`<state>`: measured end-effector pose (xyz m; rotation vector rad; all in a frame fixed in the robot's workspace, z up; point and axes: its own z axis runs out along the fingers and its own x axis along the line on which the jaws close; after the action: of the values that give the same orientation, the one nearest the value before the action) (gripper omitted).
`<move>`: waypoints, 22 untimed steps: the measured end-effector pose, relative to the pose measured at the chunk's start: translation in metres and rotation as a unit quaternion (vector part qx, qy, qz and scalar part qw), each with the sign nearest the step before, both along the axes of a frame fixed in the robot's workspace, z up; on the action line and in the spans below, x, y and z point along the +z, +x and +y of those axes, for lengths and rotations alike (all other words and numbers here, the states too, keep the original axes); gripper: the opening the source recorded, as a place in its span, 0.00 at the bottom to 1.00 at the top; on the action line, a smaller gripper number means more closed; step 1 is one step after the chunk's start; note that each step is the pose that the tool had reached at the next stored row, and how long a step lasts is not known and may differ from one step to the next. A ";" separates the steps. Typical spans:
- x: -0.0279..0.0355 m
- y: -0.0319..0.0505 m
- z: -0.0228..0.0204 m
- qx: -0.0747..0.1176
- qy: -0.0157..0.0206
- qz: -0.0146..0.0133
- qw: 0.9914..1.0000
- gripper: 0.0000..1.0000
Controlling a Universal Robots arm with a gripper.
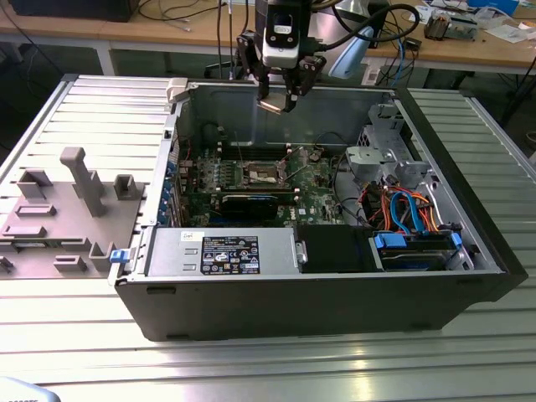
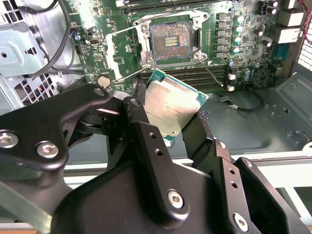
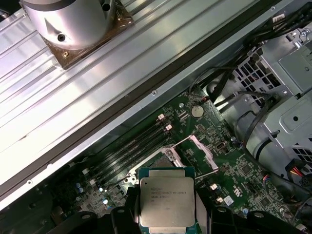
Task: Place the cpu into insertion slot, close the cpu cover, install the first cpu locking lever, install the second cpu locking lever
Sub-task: 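Place the cpu into insertion slot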
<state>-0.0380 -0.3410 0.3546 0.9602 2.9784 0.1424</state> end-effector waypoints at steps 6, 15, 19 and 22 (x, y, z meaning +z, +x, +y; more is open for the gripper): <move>0.0000 0.0000 -0.0001 -0.006 0.000 0.000 1.000 0.55; 0.0000 0.0000 -0.0003 -0.014 0.000 0.000 1.000 0.55; 0.0000 0.0000 -0.0004 -0.017 0.000 0.000 1.000 0.55; 0.0000 0.0000 -0.0004 -0.020 0.000 0.000 1.000 0.55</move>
<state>-0.0380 -0.3414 0.3546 1.0181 2.9573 0.1421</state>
